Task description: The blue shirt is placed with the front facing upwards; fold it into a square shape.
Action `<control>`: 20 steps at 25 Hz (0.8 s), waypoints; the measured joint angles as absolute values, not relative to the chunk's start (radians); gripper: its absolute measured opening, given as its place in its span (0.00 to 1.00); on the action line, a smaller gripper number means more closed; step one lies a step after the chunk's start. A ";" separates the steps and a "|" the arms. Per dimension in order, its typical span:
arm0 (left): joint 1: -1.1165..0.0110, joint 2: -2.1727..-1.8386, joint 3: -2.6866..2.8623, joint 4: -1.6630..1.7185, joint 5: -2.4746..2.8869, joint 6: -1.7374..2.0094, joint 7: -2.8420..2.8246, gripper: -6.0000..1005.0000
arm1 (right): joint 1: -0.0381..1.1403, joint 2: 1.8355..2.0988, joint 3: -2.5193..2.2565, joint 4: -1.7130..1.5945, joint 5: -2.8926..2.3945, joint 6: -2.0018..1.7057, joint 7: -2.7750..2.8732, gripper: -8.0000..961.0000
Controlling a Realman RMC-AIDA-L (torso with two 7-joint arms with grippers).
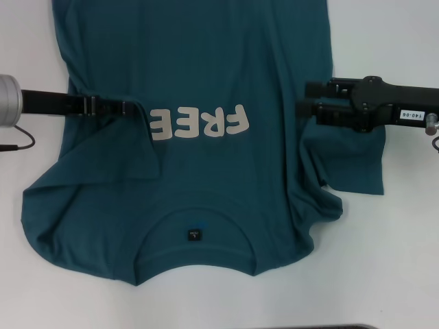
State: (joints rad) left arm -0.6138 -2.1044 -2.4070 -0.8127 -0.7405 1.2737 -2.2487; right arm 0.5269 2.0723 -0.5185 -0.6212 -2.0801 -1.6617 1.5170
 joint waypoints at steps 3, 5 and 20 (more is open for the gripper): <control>-0.614 -2.104 -2.409 -0.812 -0.738 1.265 -2.249 0.70 | 0.528 2.072 -0.518 -0.621 -2.080 -1.661 1.517 0.52; -0.614 -2.104 -2.407 -0.812 -0.735 1.255 -2.249 0.69 | 0.528 2.072 -0.518 -0.621 -2.080 -1.661 1.517 0.52; -0.617 -2.107 -2.376 -0.821 -0.725 1.252 -2.249 0.16 | 0.531 2.072 -0.519 -0.621 -2.069 -1.660 1.517 0.52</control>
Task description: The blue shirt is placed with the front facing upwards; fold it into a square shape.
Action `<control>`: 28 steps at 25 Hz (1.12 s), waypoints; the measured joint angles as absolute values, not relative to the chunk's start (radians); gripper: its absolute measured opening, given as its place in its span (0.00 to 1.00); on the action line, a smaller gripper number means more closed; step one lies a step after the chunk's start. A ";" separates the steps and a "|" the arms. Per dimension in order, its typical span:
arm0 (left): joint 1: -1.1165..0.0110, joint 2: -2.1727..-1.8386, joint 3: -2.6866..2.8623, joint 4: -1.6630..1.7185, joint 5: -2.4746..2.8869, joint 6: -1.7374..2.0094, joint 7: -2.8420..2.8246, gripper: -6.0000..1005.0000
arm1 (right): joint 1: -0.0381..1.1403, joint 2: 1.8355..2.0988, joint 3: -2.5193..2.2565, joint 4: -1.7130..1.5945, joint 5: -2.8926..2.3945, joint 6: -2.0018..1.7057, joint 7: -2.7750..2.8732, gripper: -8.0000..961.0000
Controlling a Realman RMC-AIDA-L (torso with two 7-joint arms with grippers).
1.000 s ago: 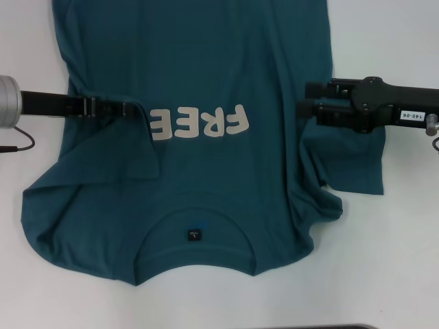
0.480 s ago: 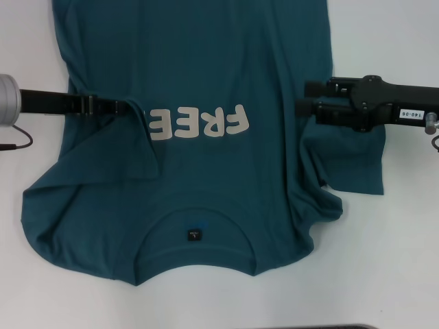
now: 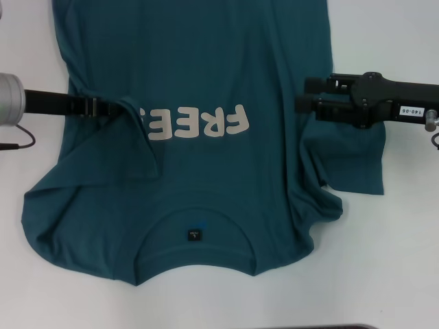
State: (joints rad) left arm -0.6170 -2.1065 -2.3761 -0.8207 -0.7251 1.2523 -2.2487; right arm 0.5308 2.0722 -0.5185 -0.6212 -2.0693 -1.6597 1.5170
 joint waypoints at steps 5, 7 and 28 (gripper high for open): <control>-0.624 -2.113 -2.376 -0.826 -0.728 1.249 -2.249 0.03 | 0.531 2.072 -0.518 -0.621 -2.069 -1.659 1.517 0.52; -0.626 -2.117 -2.376 -0.829 -0.726 1.249 -2.249 0.00 | 0.531 2.072 -0.518 -0.621 -2.069 -1.658 1.517 0.52; -0.658 -2.161 -2.288 -0.900 -0.730 1.260 -2.249 0.01 | 0.528 2.074 -0.518 -0.621 -2.069 -1.658 1.516 0.52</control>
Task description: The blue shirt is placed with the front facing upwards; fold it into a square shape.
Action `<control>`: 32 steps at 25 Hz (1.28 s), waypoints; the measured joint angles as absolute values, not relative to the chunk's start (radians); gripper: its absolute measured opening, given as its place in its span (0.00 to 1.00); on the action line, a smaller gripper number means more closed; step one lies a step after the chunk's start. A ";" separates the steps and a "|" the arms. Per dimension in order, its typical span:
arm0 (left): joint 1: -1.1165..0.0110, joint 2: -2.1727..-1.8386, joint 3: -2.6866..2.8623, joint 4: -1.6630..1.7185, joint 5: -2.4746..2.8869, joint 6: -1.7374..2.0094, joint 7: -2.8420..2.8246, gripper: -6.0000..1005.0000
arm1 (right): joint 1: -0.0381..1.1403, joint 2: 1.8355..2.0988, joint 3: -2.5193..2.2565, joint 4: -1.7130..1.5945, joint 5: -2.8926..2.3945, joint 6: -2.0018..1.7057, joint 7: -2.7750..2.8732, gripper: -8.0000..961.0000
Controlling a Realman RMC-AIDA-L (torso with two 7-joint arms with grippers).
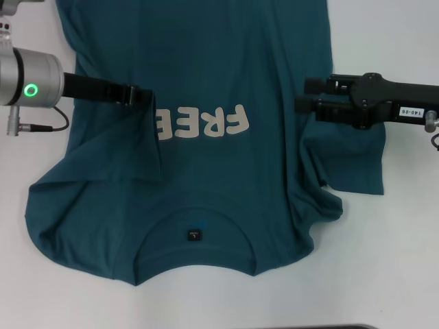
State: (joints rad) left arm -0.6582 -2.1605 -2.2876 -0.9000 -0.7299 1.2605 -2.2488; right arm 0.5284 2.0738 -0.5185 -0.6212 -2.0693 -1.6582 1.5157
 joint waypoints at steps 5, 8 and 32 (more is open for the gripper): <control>-0.662 -2.161 -2.285 -0.891 -0.729 1.258 -2.249 0.01 | 0.527 2.074 -0.518 -0.619 -2.069 -1.658 1.512 0.51; -0.655 -2.159 -2.288 -0.891 -0.724 1.258 -2.249 0.08 | 0.525 2.074 -0.518 -0.618 -2.068 -1.658 1.511 0.51; -0.588 -2.149 -2.342 -0.959 -0.722 1.254 -2.263 0.73 | 0.532 2.074 -0.518 -0.617 -2.068 -1.658 1.516 0.51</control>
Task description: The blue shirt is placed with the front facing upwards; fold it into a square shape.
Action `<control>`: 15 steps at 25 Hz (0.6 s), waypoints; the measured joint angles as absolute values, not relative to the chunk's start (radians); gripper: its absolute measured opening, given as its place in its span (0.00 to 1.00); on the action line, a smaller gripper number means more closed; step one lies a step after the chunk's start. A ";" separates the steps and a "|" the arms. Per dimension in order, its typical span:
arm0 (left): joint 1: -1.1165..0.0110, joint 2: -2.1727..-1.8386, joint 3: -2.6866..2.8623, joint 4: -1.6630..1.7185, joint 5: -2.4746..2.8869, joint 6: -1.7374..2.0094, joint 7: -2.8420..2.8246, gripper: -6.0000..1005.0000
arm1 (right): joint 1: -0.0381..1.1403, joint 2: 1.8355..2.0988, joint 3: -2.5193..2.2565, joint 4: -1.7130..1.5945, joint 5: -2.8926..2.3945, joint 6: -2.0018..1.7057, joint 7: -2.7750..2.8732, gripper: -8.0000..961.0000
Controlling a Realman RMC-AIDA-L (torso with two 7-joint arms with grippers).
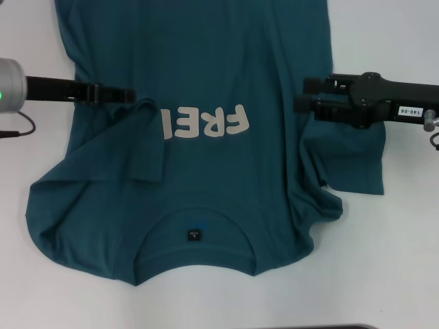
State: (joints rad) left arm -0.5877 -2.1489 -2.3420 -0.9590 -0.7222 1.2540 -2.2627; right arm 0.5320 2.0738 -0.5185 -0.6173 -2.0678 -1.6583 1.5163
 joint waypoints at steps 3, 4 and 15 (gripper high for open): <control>-0.583 -2.147 -2.357 -0.949 -0.722 1.250 -2.263 0.76 | 0.535 2.074 -0.518 -0.618 -2.068 -1.658 1.517 0.51; -0.582 -2.145 -2.360 -0.943 -0.722 1.247 -2.265 0.76 | 0.536 2.074 -0.518 -0.618 -2.068 -1.658 1.518 0.51; -0.584 -2.137 -2.358 -0.874 -0.719 1.226 -2.282 0.76 | 0.537 2.074 -0.518 -0.619 -2.068 -1.659 1.519 0.51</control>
